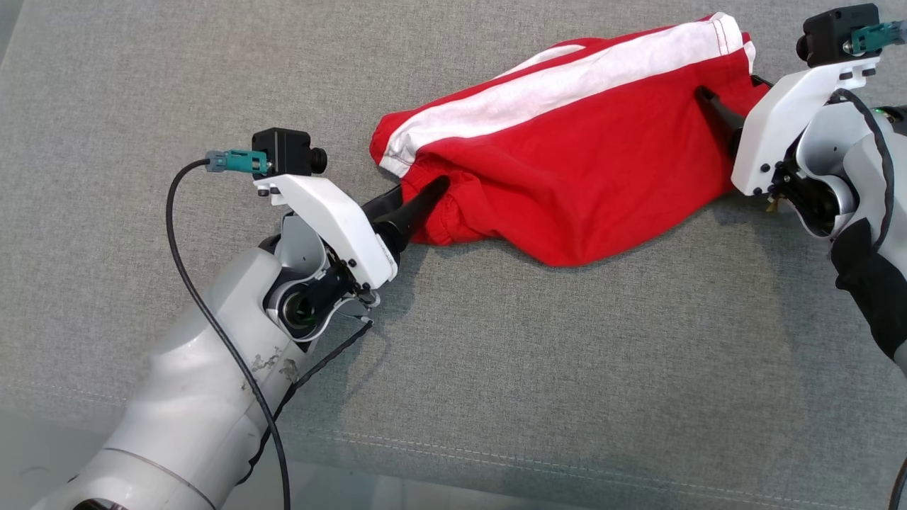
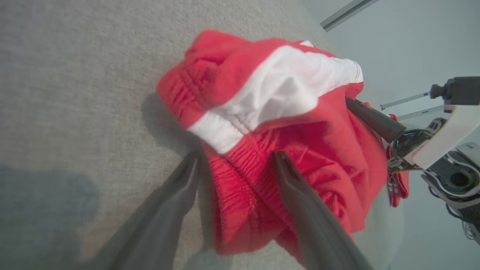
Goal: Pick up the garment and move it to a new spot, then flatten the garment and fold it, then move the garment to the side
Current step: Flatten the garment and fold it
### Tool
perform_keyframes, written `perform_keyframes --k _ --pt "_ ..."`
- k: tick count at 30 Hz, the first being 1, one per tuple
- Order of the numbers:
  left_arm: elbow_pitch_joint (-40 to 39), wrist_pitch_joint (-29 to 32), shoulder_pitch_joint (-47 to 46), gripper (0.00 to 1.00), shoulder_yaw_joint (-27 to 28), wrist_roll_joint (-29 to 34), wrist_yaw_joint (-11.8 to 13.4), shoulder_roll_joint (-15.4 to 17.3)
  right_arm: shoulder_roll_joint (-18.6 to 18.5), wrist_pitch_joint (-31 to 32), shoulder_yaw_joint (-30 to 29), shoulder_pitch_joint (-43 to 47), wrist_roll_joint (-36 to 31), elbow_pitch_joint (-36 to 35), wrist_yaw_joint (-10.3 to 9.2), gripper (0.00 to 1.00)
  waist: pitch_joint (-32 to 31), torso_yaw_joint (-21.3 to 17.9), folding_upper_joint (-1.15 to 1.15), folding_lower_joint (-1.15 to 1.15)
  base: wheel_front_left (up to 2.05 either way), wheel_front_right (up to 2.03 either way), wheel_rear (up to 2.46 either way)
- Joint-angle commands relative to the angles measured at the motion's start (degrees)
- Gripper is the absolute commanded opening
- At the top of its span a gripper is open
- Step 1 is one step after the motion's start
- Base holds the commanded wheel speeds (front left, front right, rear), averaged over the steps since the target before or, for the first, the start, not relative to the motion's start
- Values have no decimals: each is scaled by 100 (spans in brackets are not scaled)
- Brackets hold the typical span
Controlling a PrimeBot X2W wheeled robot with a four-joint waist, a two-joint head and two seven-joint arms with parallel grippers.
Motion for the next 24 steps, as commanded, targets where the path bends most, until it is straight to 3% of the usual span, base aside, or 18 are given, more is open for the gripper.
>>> perform_keyframes --k 1,4,5,6,7,13,18,24 --pt "30 110 -90 100 58 -75 4 147 70 -14 51 114 29 35 -20 100 3 1 0 0 0 0 0" --pt "135 247 -102 100 -35 -170 4 113 159 57 104 125 104 130 -20 100 1 -12 0 0 0 0 0" --pt "165 310 -103 100 -85 -184 4 112 192 124 121 144 156 141 -20 34 0 -20 0 0 0 0 0" --pt "183 351 -108 80 -123 -198 4 119 210 190 126 155 216 154 -20 0 1 -28 0 0 0 0 0" --pt "198 361 -116 0 -147 -210 4 128 211 240 148 157 244 165 -20 0 2 -34 0 0 0 0 0" --pt "-287 309 -14 0 -172 -414 4 370 120 190 138 264 589 -136 -20 0 8 -75 0 0 0 0 0" --pt "-1111 169 325 0 -105 -614 4 891 -174 79 119 531 927 -710 -20 0 -25 -95 0 0 0 0 0" --pt "-2208 -69 923 0 36 -831 4 1590 -673 -151 -42 1145 1390 -1942 -20 0 -95 -142 0 0 0 0 0"
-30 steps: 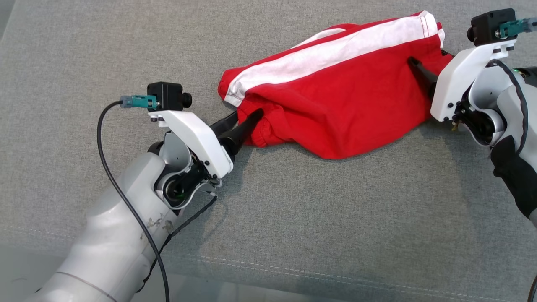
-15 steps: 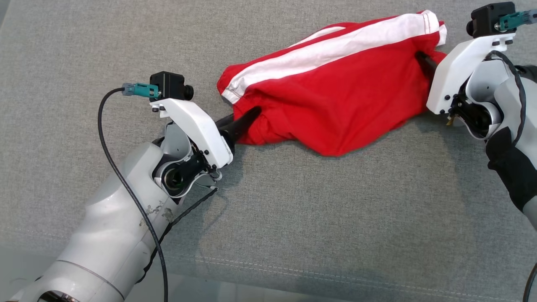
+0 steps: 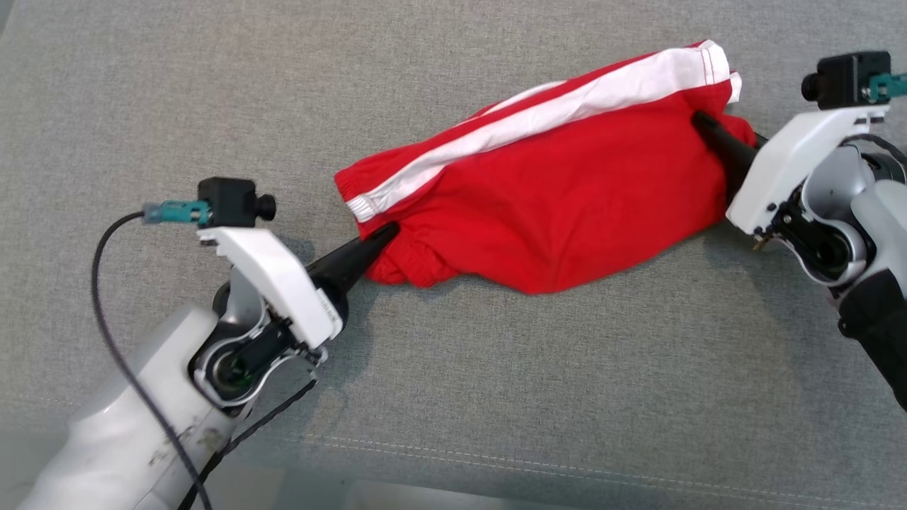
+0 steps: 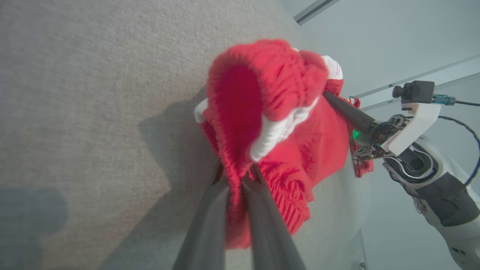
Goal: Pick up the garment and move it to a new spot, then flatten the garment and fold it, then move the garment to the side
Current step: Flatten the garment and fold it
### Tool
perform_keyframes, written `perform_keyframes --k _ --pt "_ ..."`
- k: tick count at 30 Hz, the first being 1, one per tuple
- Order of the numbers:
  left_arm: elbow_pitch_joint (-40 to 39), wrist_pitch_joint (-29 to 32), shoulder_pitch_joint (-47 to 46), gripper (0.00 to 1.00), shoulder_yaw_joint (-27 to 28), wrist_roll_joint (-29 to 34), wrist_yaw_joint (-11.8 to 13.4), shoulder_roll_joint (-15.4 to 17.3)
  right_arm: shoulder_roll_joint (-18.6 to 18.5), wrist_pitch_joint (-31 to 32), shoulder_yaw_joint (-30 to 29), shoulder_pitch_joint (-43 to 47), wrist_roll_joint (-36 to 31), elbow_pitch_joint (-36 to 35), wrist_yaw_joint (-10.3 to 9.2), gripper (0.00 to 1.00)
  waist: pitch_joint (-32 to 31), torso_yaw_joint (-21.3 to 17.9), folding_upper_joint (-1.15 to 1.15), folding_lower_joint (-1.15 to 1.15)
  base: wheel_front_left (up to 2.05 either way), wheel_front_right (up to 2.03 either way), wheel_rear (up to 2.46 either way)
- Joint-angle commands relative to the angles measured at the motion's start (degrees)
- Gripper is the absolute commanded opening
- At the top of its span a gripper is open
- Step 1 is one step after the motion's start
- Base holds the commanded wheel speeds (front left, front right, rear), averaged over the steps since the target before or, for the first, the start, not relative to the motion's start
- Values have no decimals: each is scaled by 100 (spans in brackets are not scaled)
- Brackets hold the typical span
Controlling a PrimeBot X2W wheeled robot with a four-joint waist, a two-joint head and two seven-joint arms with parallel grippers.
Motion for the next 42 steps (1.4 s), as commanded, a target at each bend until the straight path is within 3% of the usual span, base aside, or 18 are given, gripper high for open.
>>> perform_keyframes --k 1,9,13,17,25,26,27,34,36,42 --pt "-410 -105 151 0 286 -137 0 425 -219 -153 -84 426 125 -531 -17 0 -26 -28 0 0 0 0 0" --pt "-1127 -234 709 0 407 -270 0 1044 -748 -590 -782 1852 183 -1965 -17 0 -119 -132 0 0 0 0 0" --pt "-1419 -247 908 0 425 -300 0 1268 -697 -791 -1504 2876 39 -2667 -17 0 -214 -220 0 0 0 0 0" --pt "-1520 -148 1058 0 385 -359 0 1404 -323 -724 -2303 3816 -339 -3252 -17 0 -274 -318 0 0 0 0 0" --pt "-968 26 838 0 268 -307 95 1222 1084 -72 -3432 4395 -1770 -3743 -17 0 -322 -538 0 0 0 0 0" --pt "-859 6 777 44 251 -258 117 1162 1249 -26 -3521 4362 -1938 -3699 -17 0 -325 -547 0 0 0 0 0" --pt "-756 -14 729 100 235 -229 122 1094 1407 8 -3589 4321 -2070 -3644 -17 0 -339 -561 0 0 0 0 0" --pt "-298 -488 483 100 242 172 121 865 1849 -61 -3901 4054 -2632 -3274 -17 0 -410 -561 0 0 0 0 0" --pt "-268 -1022 475 100 273 607 315 912 1908 -110 -3994 4024 -2725 -3161 -17 0 -480 -506 0 0 0 0 0" --pt "-638 -2504 674 100 516 1609 1280 1071 1933 -190 -4118 4077 -2815 -3042 -17 0 -637 -340 0 0 0 0 0"
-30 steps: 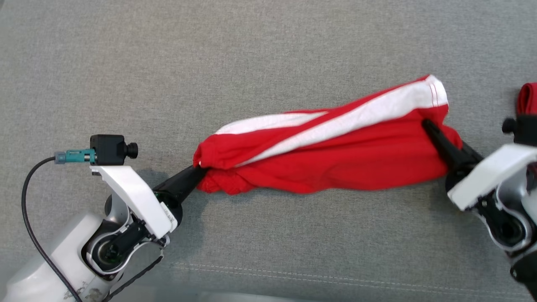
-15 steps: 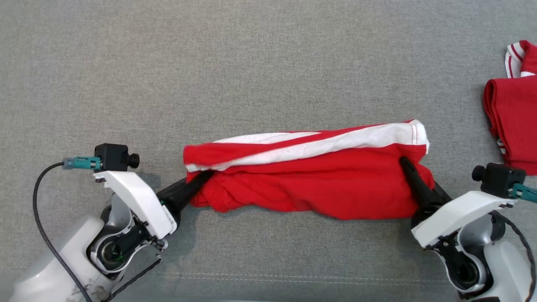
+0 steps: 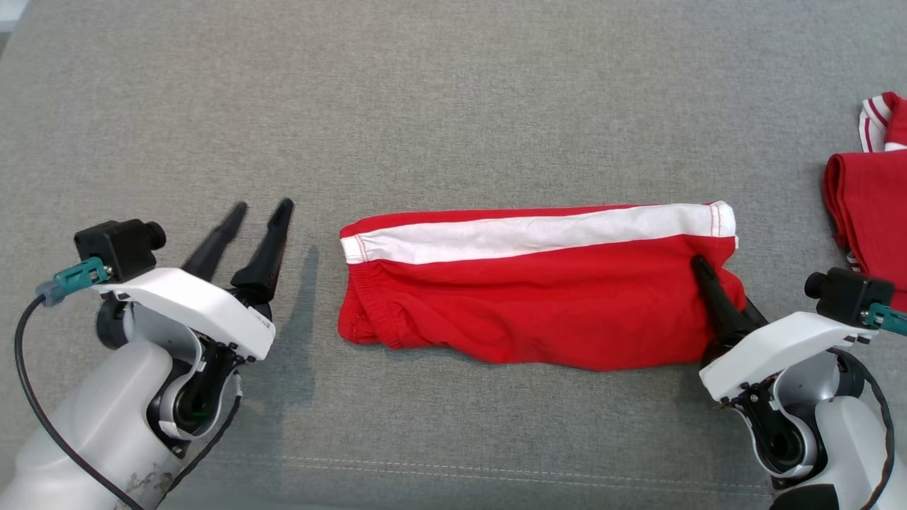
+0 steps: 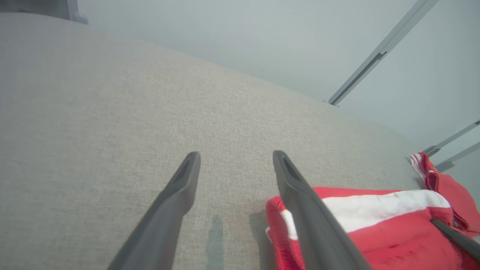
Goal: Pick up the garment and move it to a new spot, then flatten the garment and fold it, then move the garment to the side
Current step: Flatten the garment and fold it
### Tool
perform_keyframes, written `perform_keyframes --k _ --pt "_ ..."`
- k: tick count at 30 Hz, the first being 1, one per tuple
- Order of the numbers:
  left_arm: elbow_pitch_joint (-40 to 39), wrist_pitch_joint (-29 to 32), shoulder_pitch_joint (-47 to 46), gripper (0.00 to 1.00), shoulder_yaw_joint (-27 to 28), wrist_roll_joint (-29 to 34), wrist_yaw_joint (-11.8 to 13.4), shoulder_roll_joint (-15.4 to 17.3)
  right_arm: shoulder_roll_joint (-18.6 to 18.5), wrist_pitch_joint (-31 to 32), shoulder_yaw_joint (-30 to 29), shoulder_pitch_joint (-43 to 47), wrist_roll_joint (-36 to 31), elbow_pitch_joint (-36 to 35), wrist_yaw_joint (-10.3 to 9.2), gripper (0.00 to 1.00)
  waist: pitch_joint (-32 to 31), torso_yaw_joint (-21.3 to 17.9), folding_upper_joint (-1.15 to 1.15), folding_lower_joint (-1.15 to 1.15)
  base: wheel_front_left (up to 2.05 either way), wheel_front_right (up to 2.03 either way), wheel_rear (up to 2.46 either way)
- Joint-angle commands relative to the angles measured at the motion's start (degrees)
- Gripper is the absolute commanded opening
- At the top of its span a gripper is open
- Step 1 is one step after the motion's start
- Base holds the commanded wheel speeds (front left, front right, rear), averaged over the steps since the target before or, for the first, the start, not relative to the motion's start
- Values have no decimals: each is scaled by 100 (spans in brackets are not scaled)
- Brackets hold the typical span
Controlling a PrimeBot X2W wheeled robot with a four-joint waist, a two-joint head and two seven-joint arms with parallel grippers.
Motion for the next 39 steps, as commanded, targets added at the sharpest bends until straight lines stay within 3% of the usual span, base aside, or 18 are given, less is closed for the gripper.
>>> perform_keyframes --k 1,3,4,9,14,17,21,39 --pt "-256 -273 7 100 278 355 362 287 24 -96 66 14 -82 -119 -16 0 -68 85 0 0 0 0 0" --pt "-544 -435 147 100 400 730 763 286 -13 -146 10 56 -155 -70 -16 0 -118 156 0 0 0 0 0" --pt "-544 -435 147 100 400 730 763 286 -13 -146 10 56 -155 -70 -16 0 -118 156 0 0 0 0 0" --pt "-1378 -501 763 100 807 1802 1625 197 -44 -212 -170 229 -201 56 -16 0 -312 292 0 0 0 0 0" --pt "-1939 -503 1530 100 1179 2598 1909 36 -52 -255 -400 436 -205 155 -16 0 -515 319 0 0 0 0 0" --pt "-2218 -504 2003 100 1471 3118 1868 -163 -48 -283 -451 558 -192 261 -16 0 -694 304 0 0 0 0 0" --pt "-2267 -504 2323 100 1634 3478 1611 -368 -71 -318 -499 667 -185 401 -16 0 -847 352 0 0 0 0 0" --pt "-1990 -505 2433 100 1812 3850 1164 -594 -73 -301 -576 621 -109 617 -16 0 -1076 371 0 0 0 0 0"
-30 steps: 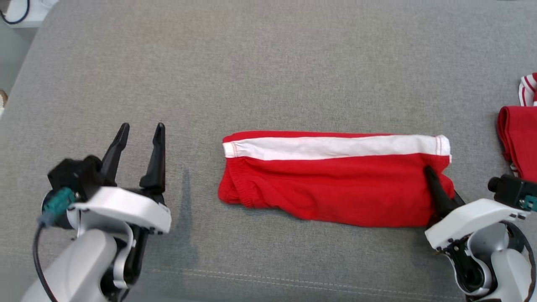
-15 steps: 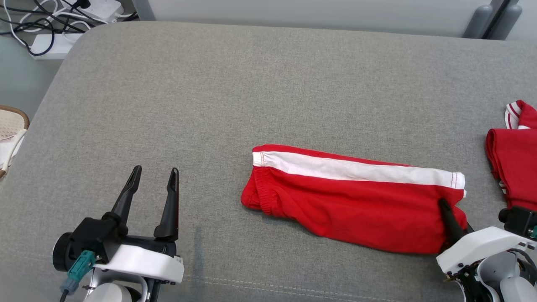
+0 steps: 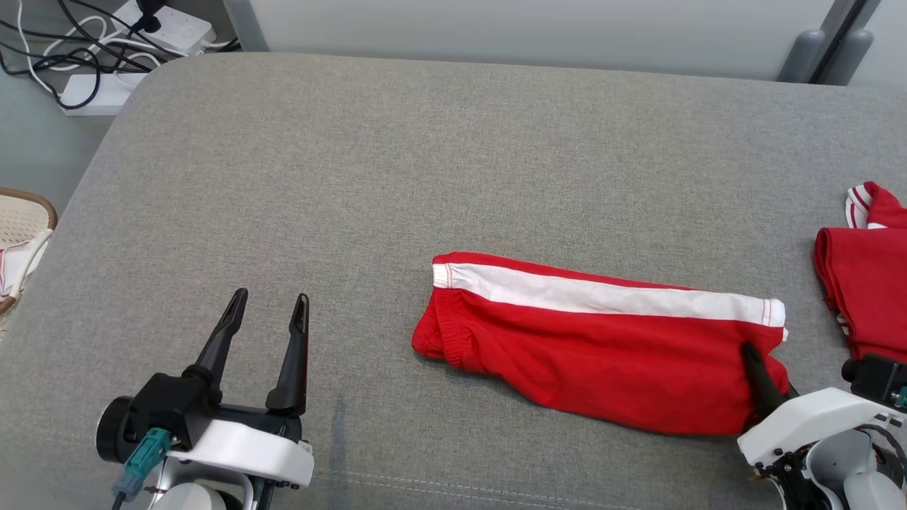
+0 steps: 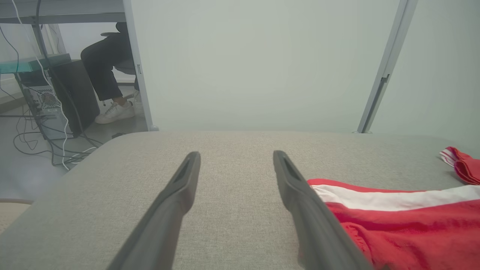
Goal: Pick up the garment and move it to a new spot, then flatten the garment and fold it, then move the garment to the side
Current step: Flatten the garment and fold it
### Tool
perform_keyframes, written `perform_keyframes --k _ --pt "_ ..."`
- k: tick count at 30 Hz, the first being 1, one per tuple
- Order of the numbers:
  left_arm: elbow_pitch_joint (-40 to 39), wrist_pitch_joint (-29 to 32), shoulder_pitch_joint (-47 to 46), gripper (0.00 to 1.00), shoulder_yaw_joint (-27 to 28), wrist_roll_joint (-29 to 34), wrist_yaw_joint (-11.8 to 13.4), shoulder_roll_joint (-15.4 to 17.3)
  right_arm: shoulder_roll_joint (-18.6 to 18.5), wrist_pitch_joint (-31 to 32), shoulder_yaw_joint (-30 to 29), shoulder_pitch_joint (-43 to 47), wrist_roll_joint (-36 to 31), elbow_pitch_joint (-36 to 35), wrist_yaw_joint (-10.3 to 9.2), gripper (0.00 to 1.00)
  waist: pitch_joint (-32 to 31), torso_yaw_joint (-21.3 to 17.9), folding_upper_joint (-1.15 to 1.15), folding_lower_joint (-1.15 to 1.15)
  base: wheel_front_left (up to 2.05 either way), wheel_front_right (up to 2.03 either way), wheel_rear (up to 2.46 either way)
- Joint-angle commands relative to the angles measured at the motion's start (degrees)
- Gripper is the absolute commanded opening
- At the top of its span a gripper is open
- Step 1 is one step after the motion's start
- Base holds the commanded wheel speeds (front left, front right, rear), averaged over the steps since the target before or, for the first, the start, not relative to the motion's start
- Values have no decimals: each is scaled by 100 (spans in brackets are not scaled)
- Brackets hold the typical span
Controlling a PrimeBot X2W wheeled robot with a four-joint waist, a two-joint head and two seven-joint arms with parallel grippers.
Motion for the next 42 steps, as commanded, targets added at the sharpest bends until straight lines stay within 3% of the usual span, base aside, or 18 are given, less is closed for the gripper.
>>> perform_keyframes --k 1,9,14,17,29,36,37,39,42 --pt "-100 -58 -147 100 255 53 -68 120 -40 -31 92 -100 106 -138 -16 0 0 -4 0 0 0 0 0" --pt "-112 -58 -197 100 263 110 -100 64 64 212 363 -271 936 -860 -16 0 27 16 0 0 0 0 0" --pt "-149 -58 -272 100 261 169 -146 4 99 408 835 -461 1085 -1618 -16 0 94 86 0 0 0 0 0" --pt "-128 -58 -339 100 247 196 -185 -23 108 426 1274 -600 1549 -1750 -16 0 144 151 0 0 0 0 0" --pt "50 -58 -505 100 196 268 -372 -198 111 -756 3284 -1648 2670 -167 -16 0 236 491 0 0 0 0 0" --pt "168 -58 -570 100 166 279 -489 -286 111 -1357 4155 -2322 3222 860 -16 0 275 650 0 0 0 0 0" --pt "173 -58 -578 100 171 286 -499 -293 111 -1389 4272 -2401 3288 983 -16 17 283 660 0 0 0 0 0" --pt "189 -58 -579 100 183 292 -515 -306 111 -1492 4482 -2549 3423 1141 -16 100 299 668 0 0 0 0 0" --pt "198 -58 -572 100 223 310 -525 -319 111 -1604 4775 -2712 3659 1222 -16 100 315 650 0 0 0 0 0"
